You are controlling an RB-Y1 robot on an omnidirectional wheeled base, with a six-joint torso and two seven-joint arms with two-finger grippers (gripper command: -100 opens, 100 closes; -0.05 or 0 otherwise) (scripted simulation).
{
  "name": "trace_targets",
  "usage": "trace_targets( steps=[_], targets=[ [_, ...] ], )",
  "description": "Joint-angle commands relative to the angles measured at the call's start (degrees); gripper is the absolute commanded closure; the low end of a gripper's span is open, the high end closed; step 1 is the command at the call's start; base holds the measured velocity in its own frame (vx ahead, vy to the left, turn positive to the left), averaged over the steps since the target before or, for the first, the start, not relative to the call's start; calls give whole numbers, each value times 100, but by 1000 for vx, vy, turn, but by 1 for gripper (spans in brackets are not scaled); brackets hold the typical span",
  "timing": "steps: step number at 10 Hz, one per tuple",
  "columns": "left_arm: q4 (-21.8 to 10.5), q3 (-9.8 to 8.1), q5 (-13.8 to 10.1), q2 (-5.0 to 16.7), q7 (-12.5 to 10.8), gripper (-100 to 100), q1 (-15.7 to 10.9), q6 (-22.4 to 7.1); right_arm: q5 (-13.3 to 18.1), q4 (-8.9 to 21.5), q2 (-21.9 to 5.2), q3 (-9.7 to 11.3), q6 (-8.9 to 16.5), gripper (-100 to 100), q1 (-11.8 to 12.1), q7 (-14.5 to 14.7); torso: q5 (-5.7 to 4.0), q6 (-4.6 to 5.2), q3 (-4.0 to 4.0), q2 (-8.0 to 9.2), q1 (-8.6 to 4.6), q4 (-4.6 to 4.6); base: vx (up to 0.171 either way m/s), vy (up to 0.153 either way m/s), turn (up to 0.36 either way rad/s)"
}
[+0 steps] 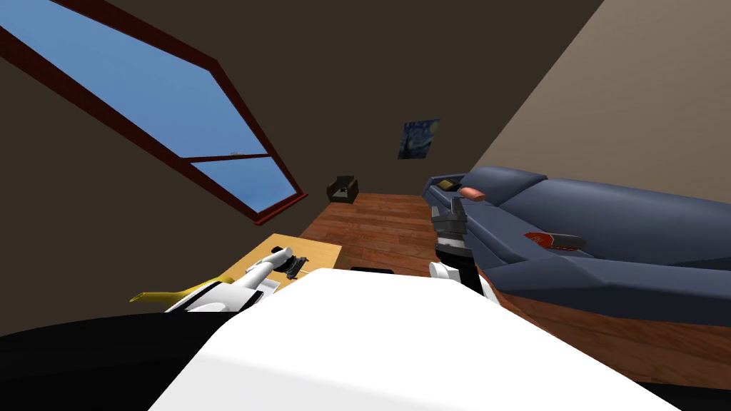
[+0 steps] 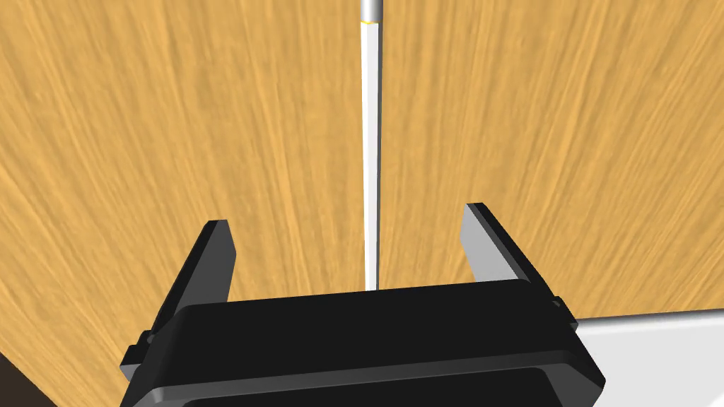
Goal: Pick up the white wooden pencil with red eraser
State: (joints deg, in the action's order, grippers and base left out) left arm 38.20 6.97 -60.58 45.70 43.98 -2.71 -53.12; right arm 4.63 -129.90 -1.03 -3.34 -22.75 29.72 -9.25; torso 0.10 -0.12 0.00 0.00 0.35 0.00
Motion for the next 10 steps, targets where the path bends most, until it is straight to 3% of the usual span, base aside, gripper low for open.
trace_targets(
  steps=[1,2,3,4,6,7,8,10],
  targets=[
    [-207,41,-59,-110,71,-100,-22,9,0,0,0,0,0,0,0,0,0,0,0,0,0,0,-17,51,-63],
    [-169,31,-42,-94,36,-100,-21,12,0,0,0,0,0,0,1,0,-3,-2,-2,-3,-11,-1,-6,17,-2],
    [-200,34,-48,-103,65,0,-26,24,0,0,1,0,0,0,1,0,-7,-2,-4,-8,-23,-1,0,0,0],
    [-259,30,107,-299,-20,-100,-30,182,0,0,1,0,0,0,1,0,-8,-2,-5,-10,-30,-2,-7,45,-29],
    [-322,26,262,-495,-101,-100,-34,342,0,0,0,0,0,0,1,0,-3,-2,-5,-9,-7,-2,-6,82,-27],
    [-316,37,213,-434,-80,-100,-62,263,0,0,1,0,0,0,1,0,6,0,-7,-12,6,-3,-4,31,-10],
    [-324,37,222,-448,-93,100,-67,270,0,0,1,0,0,0,1,0,13,0,-11,-19,16,-5,0,0,0],
    [-324,39,222,-446,-90,100,-64,268,0,0,1,0,0,0,1,0,11,1,-14,-23,11,-5,0,0,0]
  ],
)
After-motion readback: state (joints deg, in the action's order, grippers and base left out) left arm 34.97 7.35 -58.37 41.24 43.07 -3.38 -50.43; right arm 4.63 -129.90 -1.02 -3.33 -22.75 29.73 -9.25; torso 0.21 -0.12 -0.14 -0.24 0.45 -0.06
